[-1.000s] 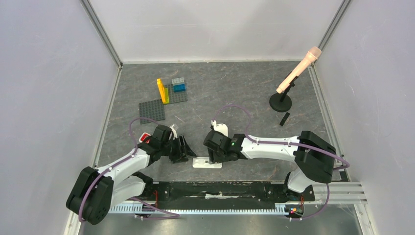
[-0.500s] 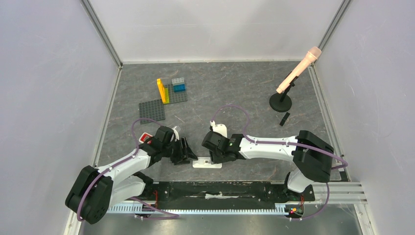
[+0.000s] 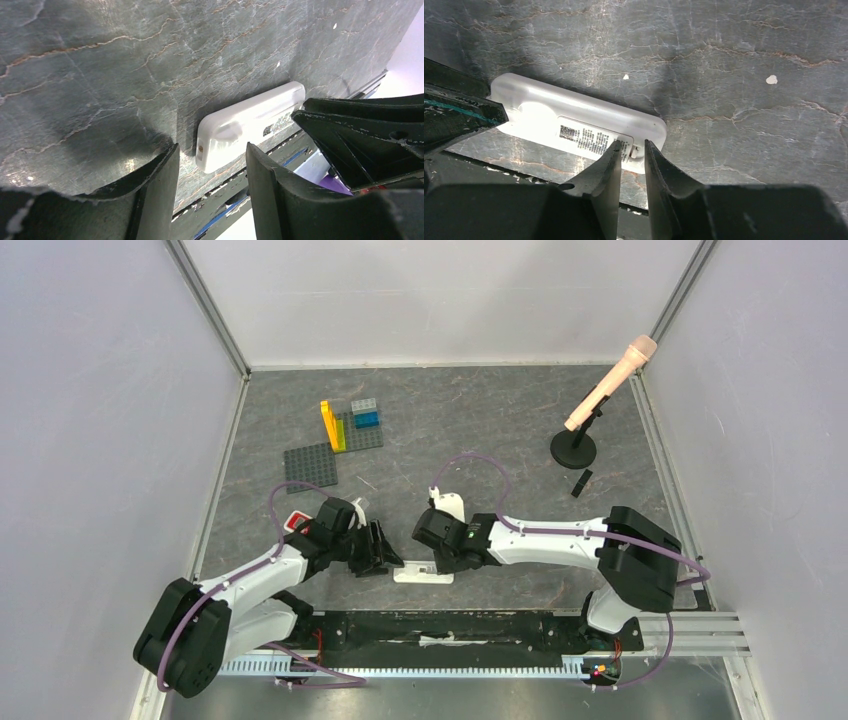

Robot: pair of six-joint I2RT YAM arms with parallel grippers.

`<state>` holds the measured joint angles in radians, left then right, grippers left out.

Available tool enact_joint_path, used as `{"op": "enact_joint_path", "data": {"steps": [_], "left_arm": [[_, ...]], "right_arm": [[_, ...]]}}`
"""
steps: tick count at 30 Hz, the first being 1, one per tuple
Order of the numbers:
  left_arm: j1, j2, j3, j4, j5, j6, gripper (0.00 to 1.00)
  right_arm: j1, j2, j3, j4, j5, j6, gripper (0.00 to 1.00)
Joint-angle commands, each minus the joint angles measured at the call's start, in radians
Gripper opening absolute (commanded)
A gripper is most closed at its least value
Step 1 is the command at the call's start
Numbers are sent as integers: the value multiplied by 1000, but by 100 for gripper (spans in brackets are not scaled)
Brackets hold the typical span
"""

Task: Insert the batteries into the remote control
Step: Load the battery cover into the remote control.

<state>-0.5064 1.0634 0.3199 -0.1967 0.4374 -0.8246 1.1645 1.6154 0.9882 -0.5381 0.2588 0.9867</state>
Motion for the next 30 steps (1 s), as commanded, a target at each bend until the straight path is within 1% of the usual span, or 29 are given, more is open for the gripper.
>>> {"op": "enact_joint_path", "data": {"steps": [1,8,11,13,16,18,23,25,27,30], "left_arm": [[-3,-2,-7,-7,-25,-13,57],[-3,-4,-5,-7,-26,-15,57],[-3,-6,-1,-12,-29,-15,57],[-3,-7,12,-29,-38,-7,57],[-4,-19,59,-92,-77,15,57],[-3,-36,99,-148,-123,32,57],[-1,-117,192,-274,-262,51,57],[-3,-164,229,-329,-312,56,57],[-1,-219,263,-389,-353,60,58],[-1,-310,317,-496,-427,69,58]], "right_arm": [[17,36,17,-12,16,-22,24],[30,81,31,-20,-6,-53,17],[35,80,49,-28,6,-58,17],[34,73,71,-46,31,-58,21],[35,41,105,-54,65,-64,35],[35,13,123,-54,85,-73,42],[33,-90,121,-39,115,-123,55],[29,-141,99,-24,114,-168,58],[27,-195,65,12,96,-246,61],[27,-248,5,82,2,-451,66]]}}
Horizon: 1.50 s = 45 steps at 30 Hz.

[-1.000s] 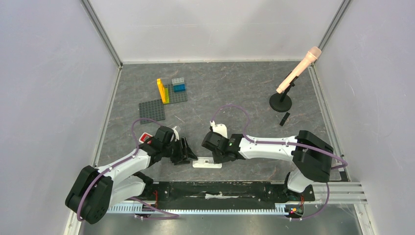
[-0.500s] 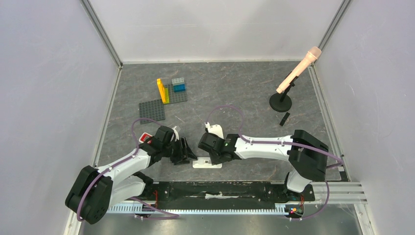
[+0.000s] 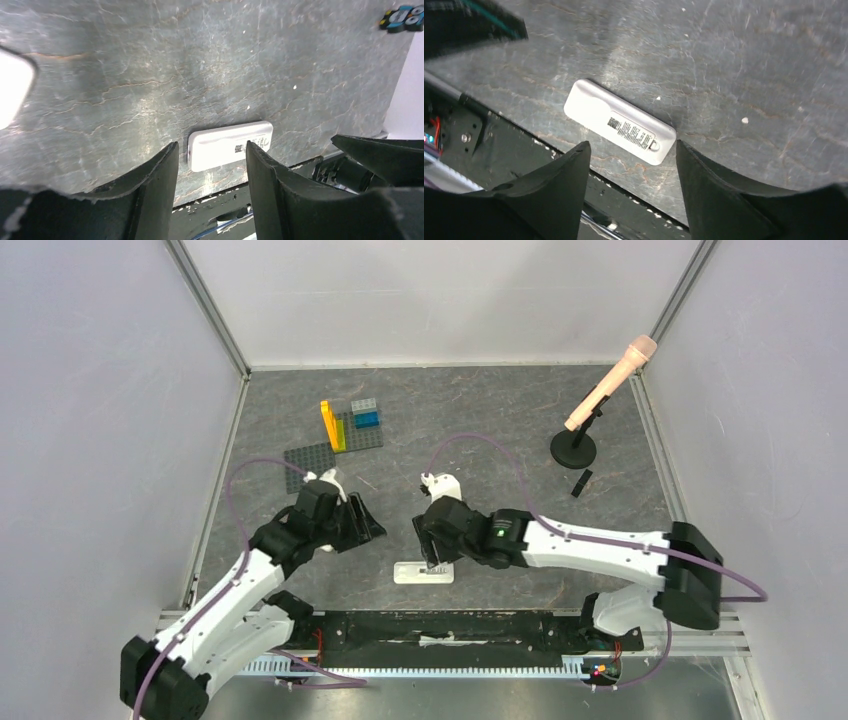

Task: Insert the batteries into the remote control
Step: Load the battery cover into the remote control, then pick up the remote control from the center of the board.

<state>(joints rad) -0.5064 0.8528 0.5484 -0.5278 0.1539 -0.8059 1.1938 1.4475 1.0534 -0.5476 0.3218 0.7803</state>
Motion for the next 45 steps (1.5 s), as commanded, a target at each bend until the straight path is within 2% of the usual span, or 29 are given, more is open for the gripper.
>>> {"op": "enact_joint_path", "data": {"steps": [1,5,7,11,17,25,29,32,36,40,45], "left_arm": [[-2,-130,116,-206,-171,54,58],[-2,-239,240,-368,-320,68,61],[-1,-281,305,-417,-383,69,63],[-1,-328,431,-495,-442,83,64],[-1,-371,475,-529,-454,80,66],[-1,-353,496,-528,-444,98,68],[-1,-354,507,-531,-441,109,69],[-2,-360,508,-538,-443,109,69],[-2,-368,502,-543,-441,109,69],[-1,-374,507,-549,-439,106,69],[-2,-387,514,-572,-450,97,69]], "right_arm": [[-2,-84,-74,103,-100,-322,68],[-2,-35,-65,97,-291,-592,79],[-1,2,-56,112,-316,-691,83],[-1,99,17,80,-319,-829,85],[0,243,96,38,-319,-924,85],[3,346,143,33,-317,-974,81],[3,375,157,22,-319,-981,76],[2,396,160,6,-349,-980,65],[3,423,175,9,-338,-953,36],[0,435,212,58,-297,-903,30],[-38,459,299,158,-293,-819,32]]}}
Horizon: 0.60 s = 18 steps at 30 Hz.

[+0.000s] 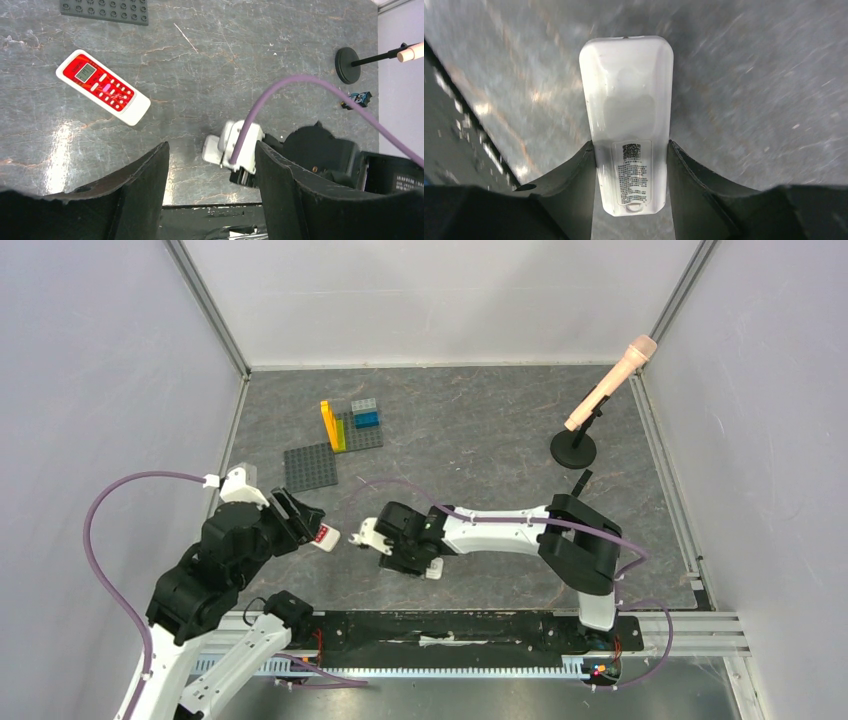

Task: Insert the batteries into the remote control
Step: Pick up the remote control from the center of the board, then place the remote control at the center of the board.

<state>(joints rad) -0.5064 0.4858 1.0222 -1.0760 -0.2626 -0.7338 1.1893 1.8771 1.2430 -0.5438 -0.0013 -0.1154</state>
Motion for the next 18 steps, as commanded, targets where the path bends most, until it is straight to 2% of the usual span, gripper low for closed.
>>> {"op": "enact_joint_path", "data": {"steps": [1,11,18], "left_arm": [[-2,-23,39,-28,-33,22,69],[-1,-26,36,-86,-27,0,69],[-1,-40,23,-103,-8,-32,69]], "right_arm": [[-39,41,133,175,11,87,33],[-56,311,476,311,133,247,35],[-88,391,530,326,265,332,39]]}}
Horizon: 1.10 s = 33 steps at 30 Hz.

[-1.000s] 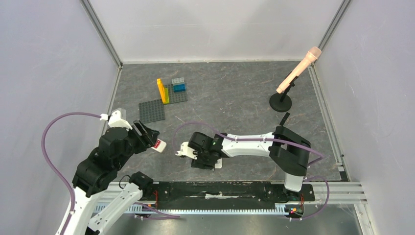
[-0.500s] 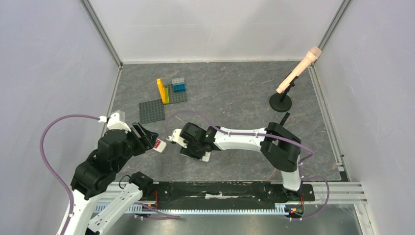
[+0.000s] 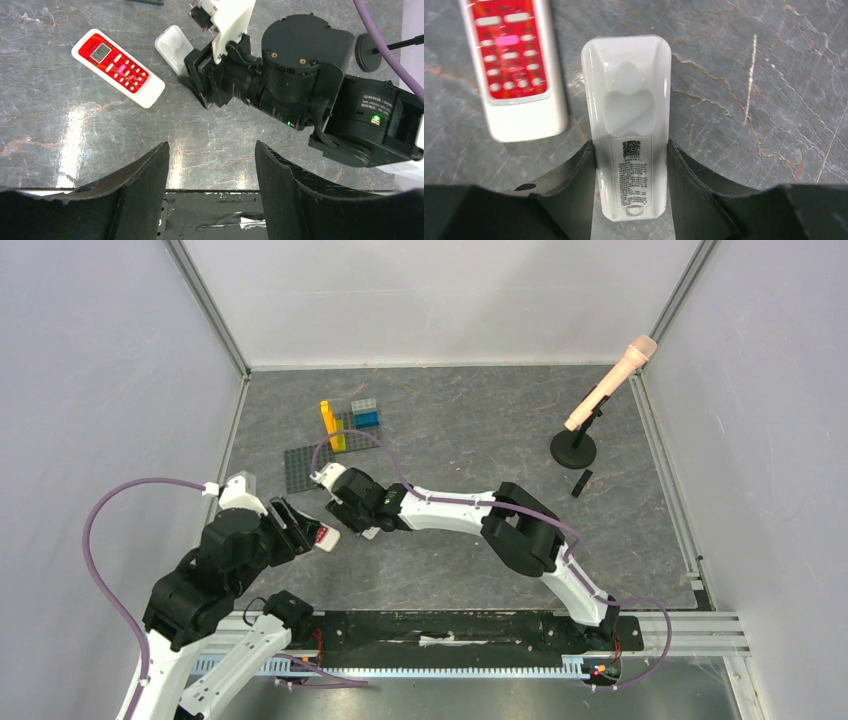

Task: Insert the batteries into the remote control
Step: Place the remote control at the center of the board, then reset both arms

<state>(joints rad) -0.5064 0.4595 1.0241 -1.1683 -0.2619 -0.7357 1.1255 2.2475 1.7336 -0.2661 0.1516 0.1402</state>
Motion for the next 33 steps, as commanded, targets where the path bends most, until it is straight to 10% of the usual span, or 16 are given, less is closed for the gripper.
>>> {"op": "enact_joint_path", "data": {"steps": [1,18,23,33], "left_arm": [[-2,-18,21,-12,-8,-35,69],[-1,0,44,-79,27,-90,73],[-1,14,88,-223,-84,-195,72],[-1,-149,159,-243,-152,-3,77]], "right_arm": [[-27,23,33,55,123,82,39],[-47,-18,-36,118,50,119,75],[-53,-212,-151,144,45,164,97],[-54,-857,-550,-79,274,232,98]]}}
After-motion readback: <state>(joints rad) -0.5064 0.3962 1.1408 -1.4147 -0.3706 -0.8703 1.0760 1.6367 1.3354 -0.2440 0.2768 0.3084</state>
